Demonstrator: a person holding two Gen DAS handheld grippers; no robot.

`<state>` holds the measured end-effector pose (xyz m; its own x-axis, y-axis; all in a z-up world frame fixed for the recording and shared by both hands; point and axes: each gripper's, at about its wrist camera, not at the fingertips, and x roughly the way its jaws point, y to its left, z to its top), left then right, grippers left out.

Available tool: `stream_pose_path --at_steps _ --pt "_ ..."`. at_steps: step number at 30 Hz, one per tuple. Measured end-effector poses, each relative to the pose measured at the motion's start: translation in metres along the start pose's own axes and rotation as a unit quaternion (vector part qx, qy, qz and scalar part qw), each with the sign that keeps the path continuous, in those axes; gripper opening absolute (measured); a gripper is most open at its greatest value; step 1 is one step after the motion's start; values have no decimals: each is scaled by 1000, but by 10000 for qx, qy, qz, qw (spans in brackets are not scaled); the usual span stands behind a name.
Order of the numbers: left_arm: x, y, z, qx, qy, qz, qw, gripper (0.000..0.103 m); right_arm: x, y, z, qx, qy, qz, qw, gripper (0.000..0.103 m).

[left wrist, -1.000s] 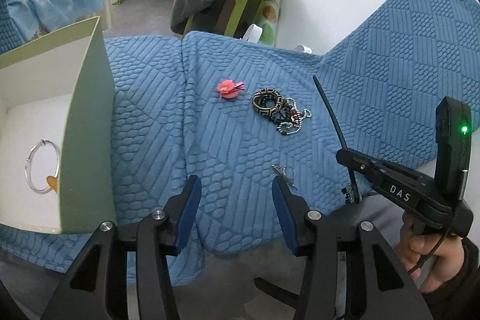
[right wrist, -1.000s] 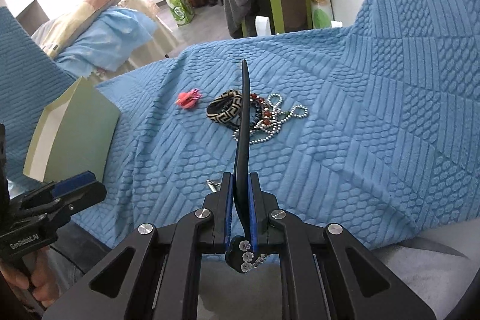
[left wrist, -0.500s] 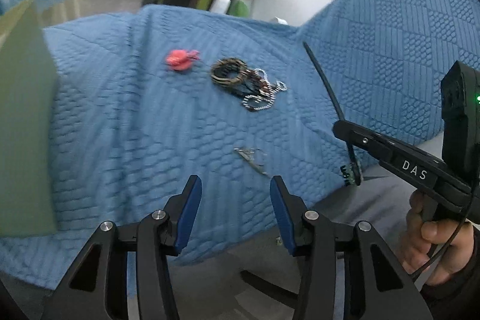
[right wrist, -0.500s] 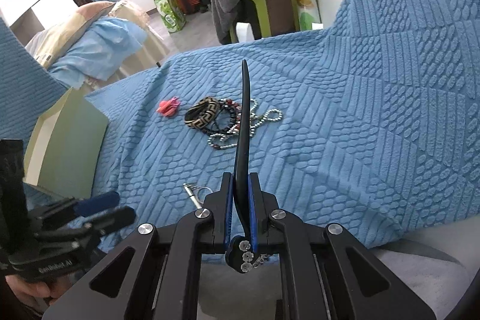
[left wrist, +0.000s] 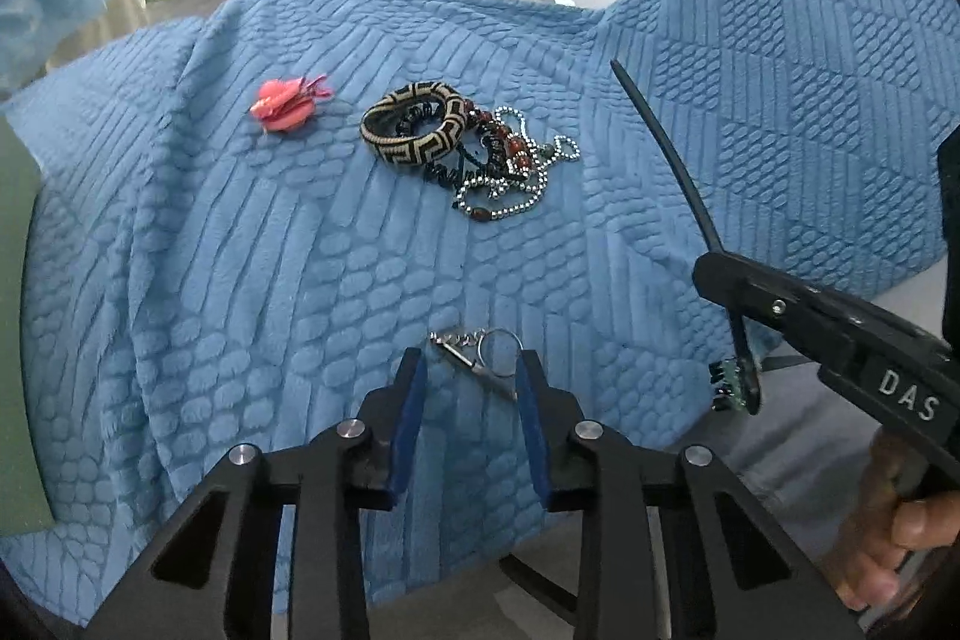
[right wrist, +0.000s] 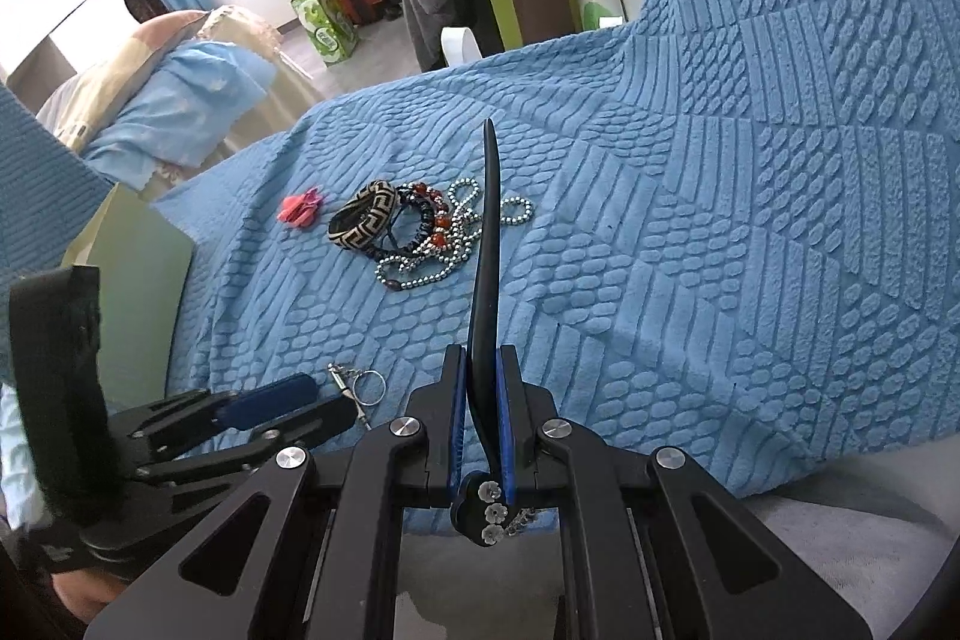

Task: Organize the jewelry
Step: 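Hold the hairpin in the right tool while the left tool grasps the silver keyring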

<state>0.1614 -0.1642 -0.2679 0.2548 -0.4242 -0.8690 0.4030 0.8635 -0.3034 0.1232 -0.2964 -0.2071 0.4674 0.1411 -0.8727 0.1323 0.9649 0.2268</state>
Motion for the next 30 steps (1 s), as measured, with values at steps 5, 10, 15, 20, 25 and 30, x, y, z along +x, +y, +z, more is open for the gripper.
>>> stream_pose_path --at_steps 5,10,15,20,25,30 --pt "7 -21 -1 507 -98 422 9978 29 -2 -4 -1 55 -29 51 10000 7" --pt "15 -39 -4 958 -115 869 9915 24 -4 -4 -2 69 -69 76 9999 7" --pt "18 -42 -2 1054 -68 852 9907 2 -8 -5 -4 92 -106 68 9999 7" --pt "11 -36 -5 849 -82 703 9939 1 -11 -4 -5 72 -115 69 9999 7" --pt "-3 -19 -8 370 -94 481 9981 1 -16 1 -5 47 -154 80 9998 7" --pt "-25 -10 -4 127 -247 357 9990 1 -21 9 -1 -19 -199 77 9998 7"
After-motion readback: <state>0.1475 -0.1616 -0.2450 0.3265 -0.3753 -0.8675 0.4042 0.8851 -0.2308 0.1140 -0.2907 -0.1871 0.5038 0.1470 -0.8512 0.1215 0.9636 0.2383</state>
